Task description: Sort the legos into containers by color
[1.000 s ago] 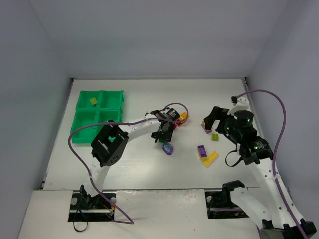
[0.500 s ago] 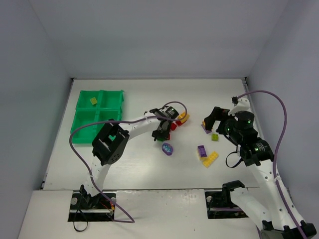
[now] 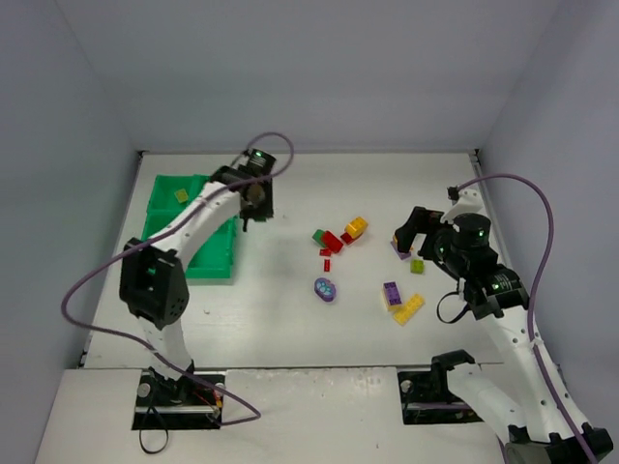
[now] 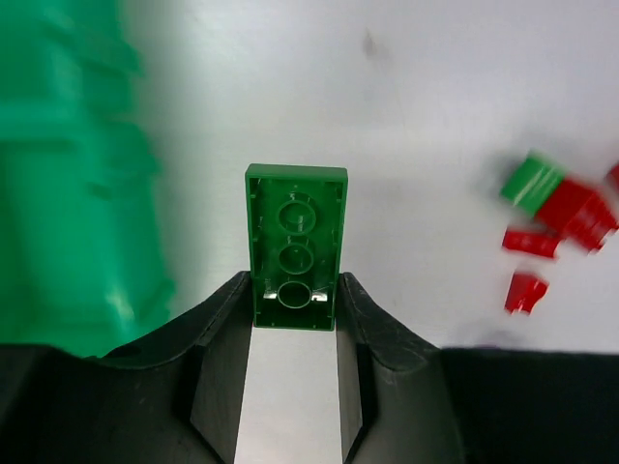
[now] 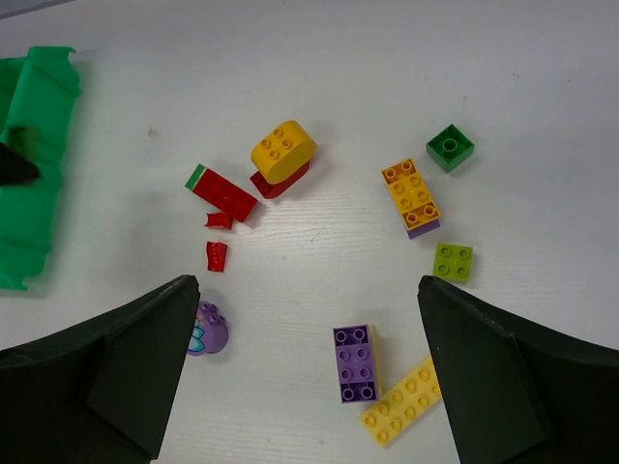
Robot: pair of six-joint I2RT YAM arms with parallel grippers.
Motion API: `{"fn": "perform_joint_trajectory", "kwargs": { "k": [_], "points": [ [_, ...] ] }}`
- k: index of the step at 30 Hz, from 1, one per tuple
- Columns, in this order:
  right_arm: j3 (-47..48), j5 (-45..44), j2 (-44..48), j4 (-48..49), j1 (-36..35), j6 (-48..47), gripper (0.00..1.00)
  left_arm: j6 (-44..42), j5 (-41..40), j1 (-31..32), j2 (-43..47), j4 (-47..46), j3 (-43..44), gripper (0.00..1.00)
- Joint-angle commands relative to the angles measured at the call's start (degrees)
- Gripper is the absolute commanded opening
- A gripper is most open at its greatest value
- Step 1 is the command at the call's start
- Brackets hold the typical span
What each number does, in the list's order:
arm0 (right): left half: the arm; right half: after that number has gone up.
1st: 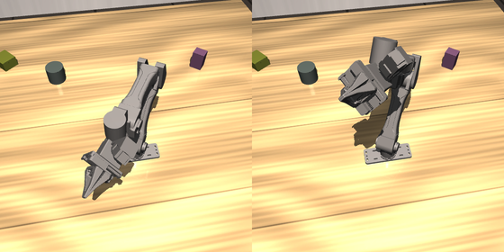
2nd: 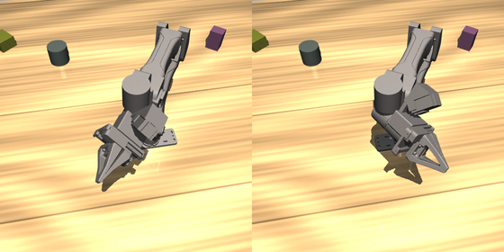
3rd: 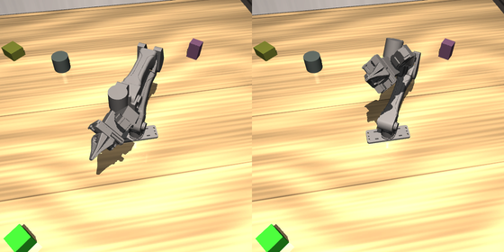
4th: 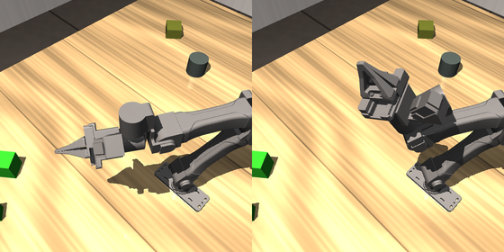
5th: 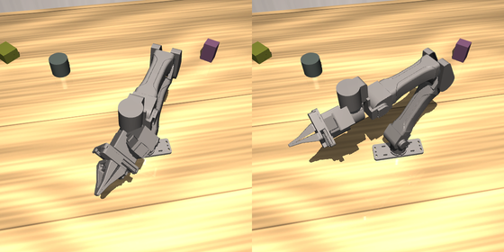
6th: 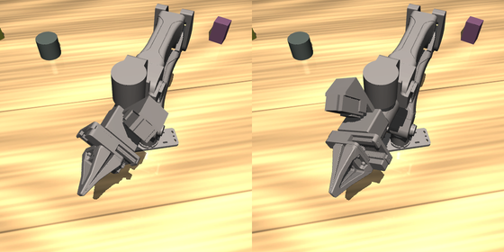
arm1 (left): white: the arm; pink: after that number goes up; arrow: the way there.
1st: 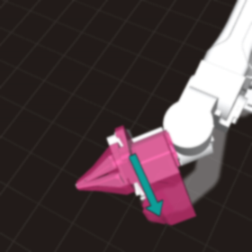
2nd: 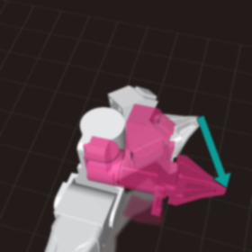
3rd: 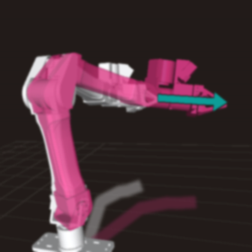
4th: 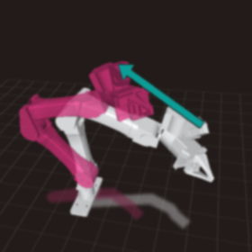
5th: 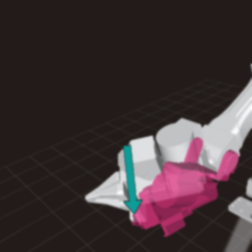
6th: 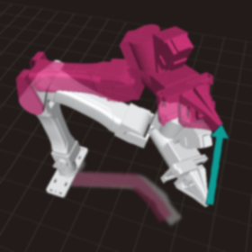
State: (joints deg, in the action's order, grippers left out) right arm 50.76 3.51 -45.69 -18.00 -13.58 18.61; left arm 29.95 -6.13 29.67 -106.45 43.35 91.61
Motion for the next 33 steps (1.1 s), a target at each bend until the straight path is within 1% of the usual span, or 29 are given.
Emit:
{"fn": "perform_joint_trajectory", "kwargs": {
  "k": [1, 3, 4, 7, 8, 13, 15, 16, 18, 20, 22, 24, 25, 26, 27, 28, 33],
  "points": [
    [1.18, 0.71, -1.41, 2.62, 0.05, 0.28, 0.93, -4.81, -2.83, -7.58, 6.87, 1.56, 9.08, 0.00],
    [1.36, 0.97, -1.68, 2.71, 0.05, 0.28, 0.93, -6.75, -3.80, -11.46, 6.18, 2.00, 11.47, 0.00],
    [1.36, 0.97, -1.77, 2.79, 0.05, 0.11, 0.93, -7.19, -3.80, -15.65, 4.69, 2.09, 13.40, 0.00],
    [1.27, 0.36, -2.12, 2.97, 0.05, -0.15, 0.93, -7.98, -4.59, -21.74, 0.66, 0.51, 15.25, 0.00],
    [1.27, 0.10, -2.21, 2.88, 0.05, -0.33, 0.93, -8.16, -4.07, -25.24, -0.67, 0.33, 17.18, 0.00],
    [1.09, -0.43, -2.56, 2.97, 0.05, -0.51, 0.93, -9.65, -3.01, -32.30, -10.08, 1.20, 24.74, 0.00],
    [0.92, -0.43, -2.56, 2.97, 0.05, -0.85, 0.94, -9.83, -2.40, -34.40, -12.10, 1.21, 27.72, 0.01],
    [0.74, -0.43, -2.39, 2.97, 0.05, -1.03, 0.93, -10.18, -1.52, -35.46, -13.42, 0.42, 28.70, 0.05],
    [0.57, -0.43, -2.03, 2.88, 0.05, -1.12, 0.94, -10.62, -1.69, -36.08, -14.92, 0.07, 30.01, 0.08],
    [0.21, -0.34, -1.60, 2.88, 0.14, -1.30, 0.94, -11.23, -1.78, -36.44, -17.29, 1.55, 31.95, 0.13],
    [0.13, -0.26, -1.42, 2.88, 0.05, -1.21, 0.94, -11.76, -2.13, -36.44, -18.26, 1.91, 32.93, 0.23],
    [0.04, -0.26, -1.33, 2.88, 0.05, -1.30, 0.94, -11.67, -2.04, -36.53, -18.00, 1.91, 32.32, 0.27],
    [0.13, -0.43, -1.42, 2.88, 0.05, -1.30, 0.94, -11.59, -2.48, -36.53, -17.91, 1.91, 32.05, 0.35],
    [0.13, -0.43, -1.33, 2.88, 0.05, -1.38, 0.94, -11.59, -2.48, -36.53, -17.74, 1.91, 31.61, 0.38],
    [0.13, -0.69, -1.33, 2.88, 0.14, -1.30, 0.94, -11.41, -3.09, -36.53, -16.60, 1.91, 30.04, 0.50],
    [0.04, -0.61, -1.24, 2.88, 0.05, -1.38, 0.94, -11.24, -3.18, -36.53, -16.33, 2.26, 29.77, 0.52],
    [-0.23, -0.61, -0.72, 2.79, 0.05, -1.30, 0.94, -10.18, -3.01, -36.53, -14.14, 2.35, 28.45, 0.54]
  ]
}}
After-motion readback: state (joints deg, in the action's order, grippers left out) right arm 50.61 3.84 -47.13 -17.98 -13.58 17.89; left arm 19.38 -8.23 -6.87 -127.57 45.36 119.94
